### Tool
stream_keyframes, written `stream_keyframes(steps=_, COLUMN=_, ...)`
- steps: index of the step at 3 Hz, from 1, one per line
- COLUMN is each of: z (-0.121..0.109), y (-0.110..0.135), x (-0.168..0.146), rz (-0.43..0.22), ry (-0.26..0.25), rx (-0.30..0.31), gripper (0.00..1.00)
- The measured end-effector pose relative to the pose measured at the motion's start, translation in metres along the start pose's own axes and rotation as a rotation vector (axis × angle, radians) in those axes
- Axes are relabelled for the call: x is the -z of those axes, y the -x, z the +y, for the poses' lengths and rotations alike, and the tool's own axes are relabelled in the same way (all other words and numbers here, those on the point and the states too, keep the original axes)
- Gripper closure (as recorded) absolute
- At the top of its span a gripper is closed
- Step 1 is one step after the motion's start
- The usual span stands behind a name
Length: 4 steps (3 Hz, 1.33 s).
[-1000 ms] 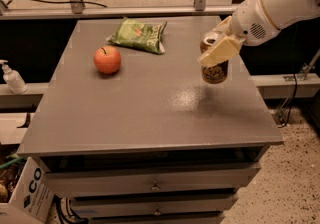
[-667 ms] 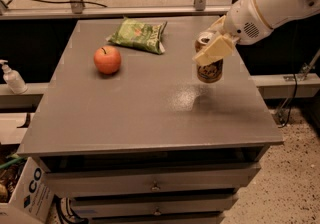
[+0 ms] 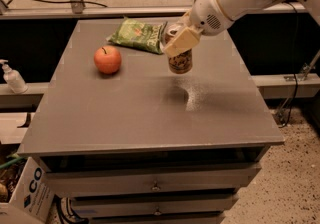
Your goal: Move orange can near apple
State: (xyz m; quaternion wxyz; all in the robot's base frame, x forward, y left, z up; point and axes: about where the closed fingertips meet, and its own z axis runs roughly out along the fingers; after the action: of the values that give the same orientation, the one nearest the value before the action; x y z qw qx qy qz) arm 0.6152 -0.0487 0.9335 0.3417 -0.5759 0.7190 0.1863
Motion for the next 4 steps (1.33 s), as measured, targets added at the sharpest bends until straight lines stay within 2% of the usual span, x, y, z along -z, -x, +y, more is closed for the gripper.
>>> stream_keyframes(steps=2, z=-0.003, y=0.060, x=-0.048, rz=-0.087, ry=0.050, rx=0.064, gripper=1.00)
stream_keyframes(steps=4, z=0.005, y=0.076, x=-0.103, rz=-0.116, ry=0.106, rx=0.081, gripper=1.00)
